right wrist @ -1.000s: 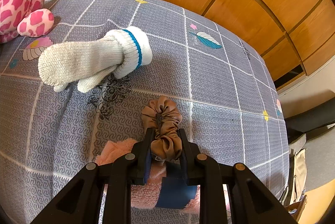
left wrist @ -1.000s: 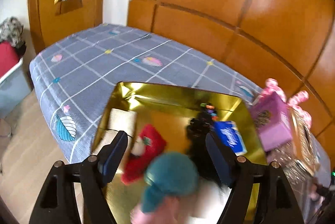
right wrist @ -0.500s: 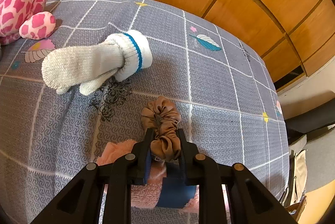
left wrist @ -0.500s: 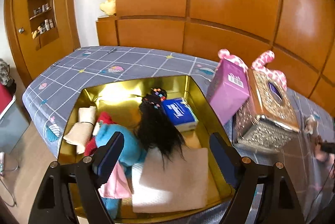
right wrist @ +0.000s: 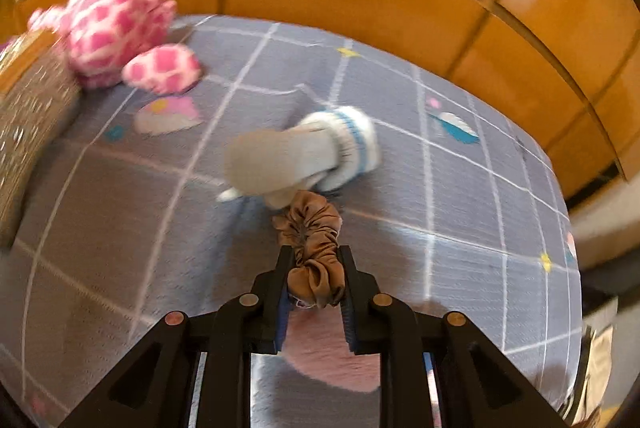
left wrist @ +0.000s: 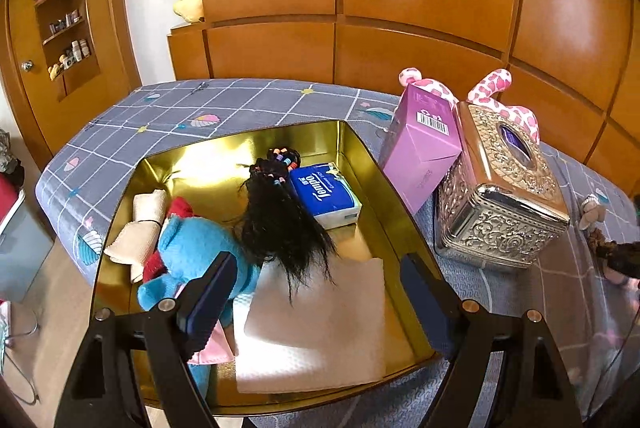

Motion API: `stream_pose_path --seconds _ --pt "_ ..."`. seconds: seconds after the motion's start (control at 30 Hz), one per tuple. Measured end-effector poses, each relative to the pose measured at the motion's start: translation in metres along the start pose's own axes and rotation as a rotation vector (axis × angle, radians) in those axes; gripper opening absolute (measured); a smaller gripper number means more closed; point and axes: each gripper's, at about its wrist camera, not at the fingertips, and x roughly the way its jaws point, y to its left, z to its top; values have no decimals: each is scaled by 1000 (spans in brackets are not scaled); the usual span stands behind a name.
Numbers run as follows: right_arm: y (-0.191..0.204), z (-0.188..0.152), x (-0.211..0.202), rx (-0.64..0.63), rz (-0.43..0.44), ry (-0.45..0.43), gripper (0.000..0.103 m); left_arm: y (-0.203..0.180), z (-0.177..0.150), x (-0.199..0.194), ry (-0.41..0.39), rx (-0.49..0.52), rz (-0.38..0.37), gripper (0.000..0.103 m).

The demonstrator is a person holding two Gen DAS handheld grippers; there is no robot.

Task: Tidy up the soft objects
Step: 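Hold the brown scrunchie in the right tool above the bed, then carry the brown scrunchie to the gold box and open the right tool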

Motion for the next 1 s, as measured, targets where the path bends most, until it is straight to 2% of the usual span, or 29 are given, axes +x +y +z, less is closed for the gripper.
stream_pose_path --seconds 0.1,0.17,0.3,0.4,0.73,1.0 --pt "12 -4 6 -59 -4 39 20 2 1 0 -1 -5 -3 84" --pt "10 -3 2 -41 27 31 20 3 1 0 -1 -9 0 84" --pt "1 -2 -29 78 143 -38 19 5 1 3 6 -18 1 84" --pt "13 -1 -57 74 217 -103 19 7 0 4 8 -23 0 84" --pt "96 -2 -137 -97 460 -258 19 9 2 3 1 -25 6 84" --pt "158 -10 -167 -213 633 -276 19 22 8 3 2 -48 4 84"
